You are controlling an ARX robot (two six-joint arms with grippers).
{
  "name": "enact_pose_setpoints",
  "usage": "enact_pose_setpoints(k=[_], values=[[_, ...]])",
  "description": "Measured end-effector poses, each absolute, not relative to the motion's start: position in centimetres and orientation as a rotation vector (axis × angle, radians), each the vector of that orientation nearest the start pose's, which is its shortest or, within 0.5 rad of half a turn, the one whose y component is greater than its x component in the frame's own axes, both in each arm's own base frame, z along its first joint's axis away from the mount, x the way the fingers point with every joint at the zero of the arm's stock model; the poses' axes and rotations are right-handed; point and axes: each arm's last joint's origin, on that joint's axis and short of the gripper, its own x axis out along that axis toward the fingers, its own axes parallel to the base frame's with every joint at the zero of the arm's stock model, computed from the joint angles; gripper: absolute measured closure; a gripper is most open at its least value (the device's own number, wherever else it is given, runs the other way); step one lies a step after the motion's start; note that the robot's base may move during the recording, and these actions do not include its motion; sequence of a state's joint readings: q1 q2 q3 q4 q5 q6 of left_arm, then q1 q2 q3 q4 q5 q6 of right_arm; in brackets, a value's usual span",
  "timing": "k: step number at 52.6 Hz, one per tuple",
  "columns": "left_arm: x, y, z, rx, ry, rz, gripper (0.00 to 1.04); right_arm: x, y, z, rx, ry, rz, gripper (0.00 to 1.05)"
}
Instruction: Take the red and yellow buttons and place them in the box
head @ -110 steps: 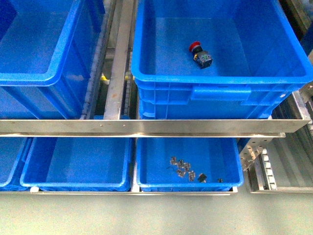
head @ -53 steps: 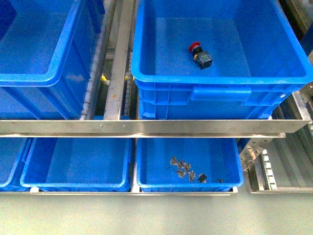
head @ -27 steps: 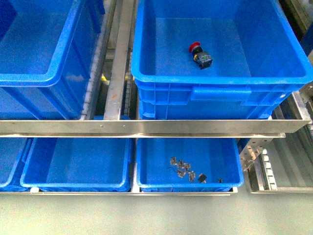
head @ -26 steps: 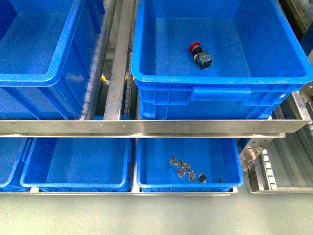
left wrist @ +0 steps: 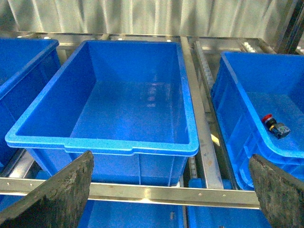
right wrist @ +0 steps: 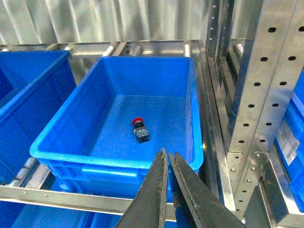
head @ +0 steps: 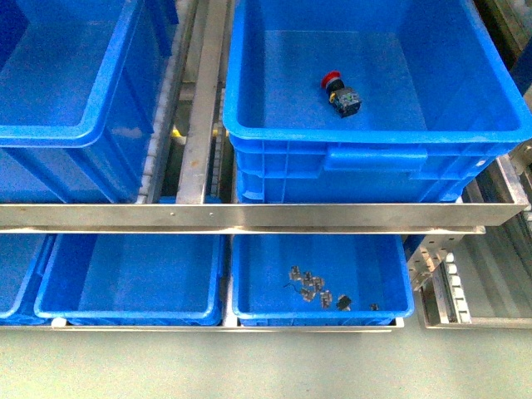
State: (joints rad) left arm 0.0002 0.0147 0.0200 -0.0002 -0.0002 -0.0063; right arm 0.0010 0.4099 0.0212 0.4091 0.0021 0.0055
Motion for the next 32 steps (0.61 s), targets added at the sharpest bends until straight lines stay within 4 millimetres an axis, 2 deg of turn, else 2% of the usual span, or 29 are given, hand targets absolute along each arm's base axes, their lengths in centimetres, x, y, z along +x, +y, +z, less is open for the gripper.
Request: enact_pose_setpoints(k=[32], values=[[9.7,0.0,16.9,-0.006,-0.005,0.0,0.08,11.0,0.0,17.4,0.006,-0.023,-0.001,1.01]])
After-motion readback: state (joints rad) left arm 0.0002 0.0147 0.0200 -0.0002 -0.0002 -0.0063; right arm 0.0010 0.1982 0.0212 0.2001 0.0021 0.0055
